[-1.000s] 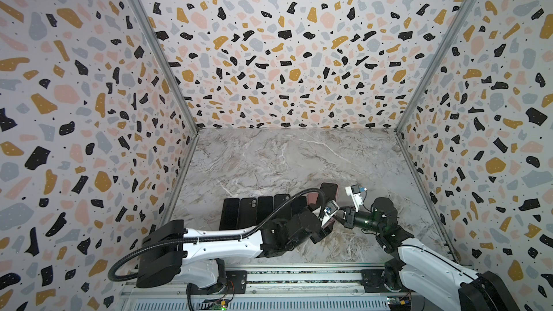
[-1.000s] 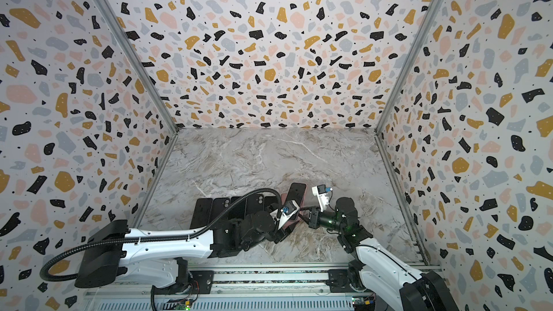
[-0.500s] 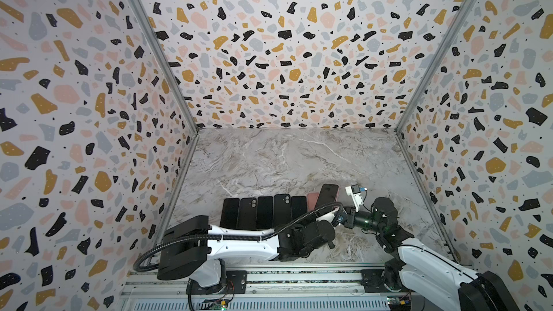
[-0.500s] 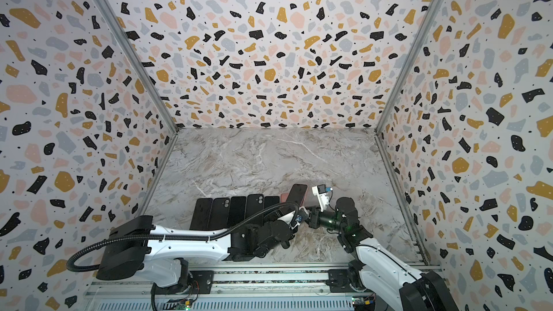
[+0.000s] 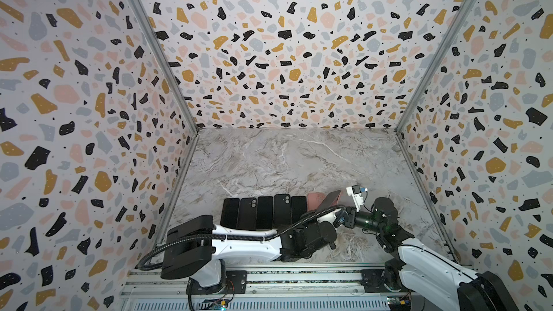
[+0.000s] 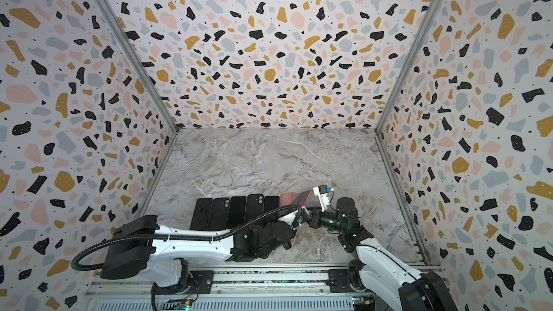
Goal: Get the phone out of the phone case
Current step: 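Pull the pink case off the purple phone with right while left holds the phone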
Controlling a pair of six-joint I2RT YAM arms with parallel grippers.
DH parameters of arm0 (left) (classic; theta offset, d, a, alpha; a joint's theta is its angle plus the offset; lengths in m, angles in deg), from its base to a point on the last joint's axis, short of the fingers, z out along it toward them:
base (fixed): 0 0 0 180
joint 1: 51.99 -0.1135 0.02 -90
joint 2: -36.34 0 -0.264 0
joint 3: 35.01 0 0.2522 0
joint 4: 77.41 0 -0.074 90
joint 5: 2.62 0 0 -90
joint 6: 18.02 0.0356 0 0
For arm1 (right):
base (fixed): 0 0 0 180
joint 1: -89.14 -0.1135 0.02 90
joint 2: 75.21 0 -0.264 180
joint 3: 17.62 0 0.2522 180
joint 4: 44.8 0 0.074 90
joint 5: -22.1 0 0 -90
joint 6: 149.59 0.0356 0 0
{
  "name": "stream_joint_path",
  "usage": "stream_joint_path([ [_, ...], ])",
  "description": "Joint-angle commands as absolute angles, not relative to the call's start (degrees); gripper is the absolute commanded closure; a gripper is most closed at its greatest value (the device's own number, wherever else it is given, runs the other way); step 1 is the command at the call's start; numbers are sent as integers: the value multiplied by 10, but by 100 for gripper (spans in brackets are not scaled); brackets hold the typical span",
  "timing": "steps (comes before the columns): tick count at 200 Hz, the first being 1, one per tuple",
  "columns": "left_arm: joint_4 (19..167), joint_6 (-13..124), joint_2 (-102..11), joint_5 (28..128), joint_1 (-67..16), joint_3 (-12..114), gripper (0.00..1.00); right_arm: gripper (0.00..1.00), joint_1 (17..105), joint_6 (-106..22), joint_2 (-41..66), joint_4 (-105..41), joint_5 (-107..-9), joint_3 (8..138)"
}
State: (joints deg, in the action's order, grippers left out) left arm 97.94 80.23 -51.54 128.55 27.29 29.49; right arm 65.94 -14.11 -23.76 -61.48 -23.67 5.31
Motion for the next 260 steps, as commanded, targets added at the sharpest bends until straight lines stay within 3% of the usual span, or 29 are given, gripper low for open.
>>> stream_joint_path([
  [1, 993, 796, -521, 1296, 270, 309, 99, 100, 658, -142, -258, -662, -209, 64],
  [78, 983, 790, -511, 1327, 270, 322, 100, 100, 665, -145, -273, -626, -230, 58],
  [125, 922, 781, -501, 1358, 276, 361, 100, 100, 686, -216, -277, -473, -305, 70],
  [172, 854, 739, -506, 1408, 292, 392, 100, 100, 722, -232, -290, -413, -336, 78],
  [219, 778, 671, -550, 1451, 308, 434, 100, 100, 796, -296, -343, -242, -459, 165],
  [260, 739, 639, -635, 1445, 310, 504, 100, 100, 899, -348, -370, -147, -461, 260],
])
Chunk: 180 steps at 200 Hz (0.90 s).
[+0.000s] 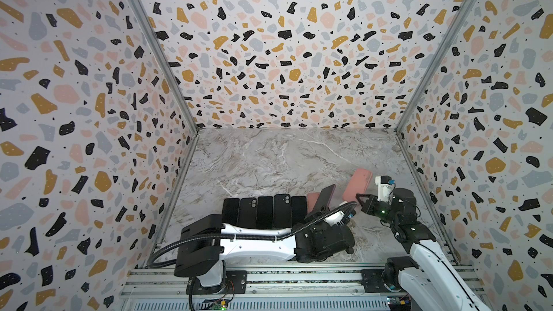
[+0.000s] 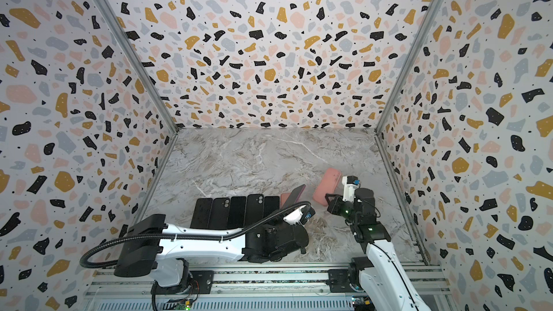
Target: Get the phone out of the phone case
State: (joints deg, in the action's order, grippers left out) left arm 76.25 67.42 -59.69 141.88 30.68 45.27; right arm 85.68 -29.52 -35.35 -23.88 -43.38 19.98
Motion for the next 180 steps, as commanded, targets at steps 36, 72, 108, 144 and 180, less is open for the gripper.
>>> stream_joint_path([
  [36, 668, 615, -719, 1441, 310, 607, 100, 100, 960, -369, -372, -105, -451, 322],
  [72, 591, 599, -797, 1441, 310, 689, 100, 100, 969, -364, -358, -114, -436, 341],
  [108, 567, 598, -851, 1453, 311, 740, 100, 100, 983, -372, -349, -112, -433, 353],
  [144, 522, 595, -912, 1472, 311, 801, 100, 100, 987, -376, -345, -114, -421, 350],
  [180, 466, 587, -973, 1503, 311, 867, 100, 100, 992, -377, -345, -120, -414, 343],
])
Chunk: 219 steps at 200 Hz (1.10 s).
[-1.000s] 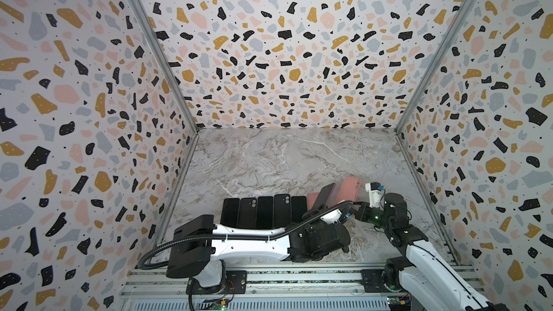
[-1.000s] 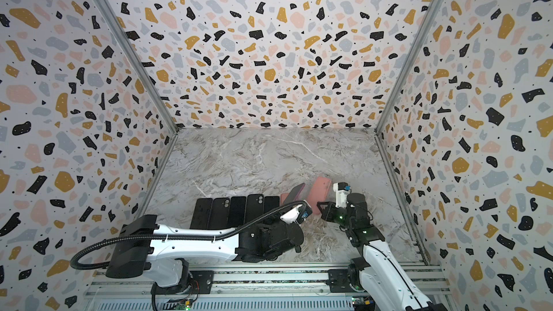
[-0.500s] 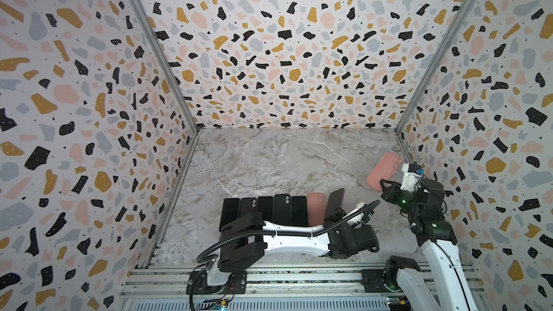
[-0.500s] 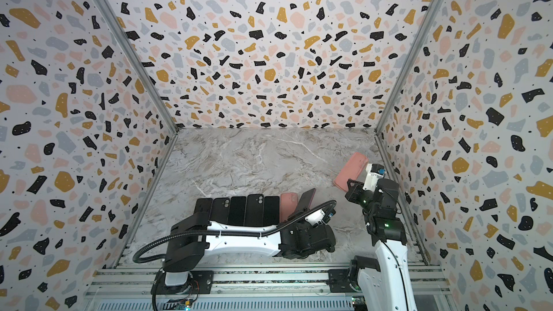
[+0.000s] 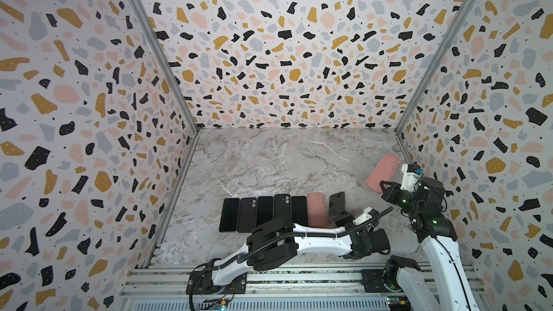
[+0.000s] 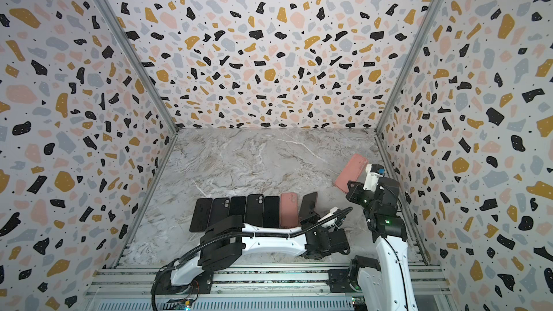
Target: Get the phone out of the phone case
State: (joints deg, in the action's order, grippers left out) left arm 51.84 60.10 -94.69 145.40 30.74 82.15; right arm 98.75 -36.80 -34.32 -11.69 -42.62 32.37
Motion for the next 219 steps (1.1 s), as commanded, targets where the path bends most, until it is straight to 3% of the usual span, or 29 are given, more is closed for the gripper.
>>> stream_joint_path([
  [1, 462, 587, -975, 1505, 311, 869, 100, 100, 992, -377, -345, -120, -414, 343],
  [125, 353, 534, -1056, 1483, 311, 954, 100, 100, 1014, -382, -341, -130, -383, 329],
  [172, 384, 537, -1047, 1465, 311, 948, 72, 100, 1014, -381, -341, -136, -378, 322],
  [219, 411, 541, -1046, 1446, 311, 947, 62, 100, 1014, -382, -342, -137, -380, 316],
])
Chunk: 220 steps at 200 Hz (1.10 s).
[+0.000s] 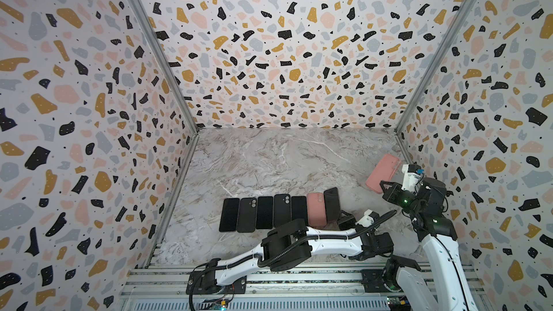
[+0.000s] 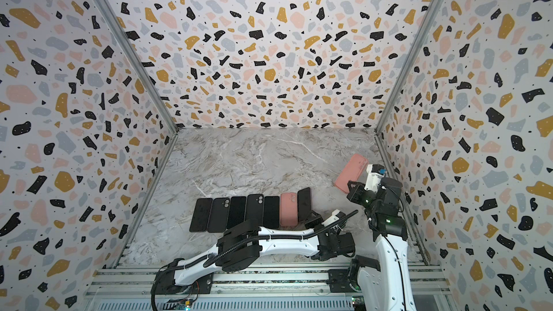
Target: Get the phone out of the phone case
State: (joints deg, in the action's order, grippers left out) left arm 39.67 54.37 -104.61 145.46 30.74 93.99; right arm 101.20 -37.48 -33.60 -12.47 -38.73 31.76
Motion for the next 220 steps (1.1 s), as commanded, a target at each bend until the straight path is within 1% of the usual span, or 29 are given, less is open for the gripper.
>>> stream_joint_path([
  [1, 411, 540, -1046, 1445, 311, 947, 62, 100, 1014, -382, -342, -137, -380, 316],
  [29, 419, 527, -1026, 1442, 311, 933, 51, 100, 1014, -386, -342, -129, -394, 317],
  [61, 464, 511, -957, 1428, 307, 876, 41, 100, 1014, -397, -340, -112, -428, 320],
  [90, 560, 494, -839, 1384, 287, 747, 36, 100, 1014, -402, -342, -102, -434, 315],
  [106, 620, 479, -756, 1364, 267, 657, 34, 100, 1010, -406, -332, -101, -411, 315],
  [123, 677, 464, -662, 1349, 244, 561, 32, 100, 978, -408, -311, -92, -421, 320],
  [147, 732, 458, -538, 1342, 207, 462, 27, 100, 889, -399, -281, -83, -478, 322],
  [148, 733, 459, -534, 1342, 206, 459, 26, 100, 886, -399, -279, -82, -479, 322],
  [152, 740, 460, -516, 1340, 199, 443, 16, 100, 874, -399, -273, -78, -486, 324],
  [154, 744, 460, -506, 1340, 195, 438, 13, 100, 868, -399, -268, -77, -488, 325],
  [162, 756, 465, -471, 1336, 180, 413, 8, 100, 853, -402, -253, -68, -498, 332],
  [190, 772, 486, -369, 1341, 135, 356, 3, 100, 805, -417, -203, -34, -547, 358],
  [206, 769, 497, -321, 1342, 115, 340, 0, 100, 781, -432, -171, 17, -592, 389],
  [220, 767, 508, -288, 1342, 102, 329, 0, 100, 778, -438, -163, 29, -570, 402],
])
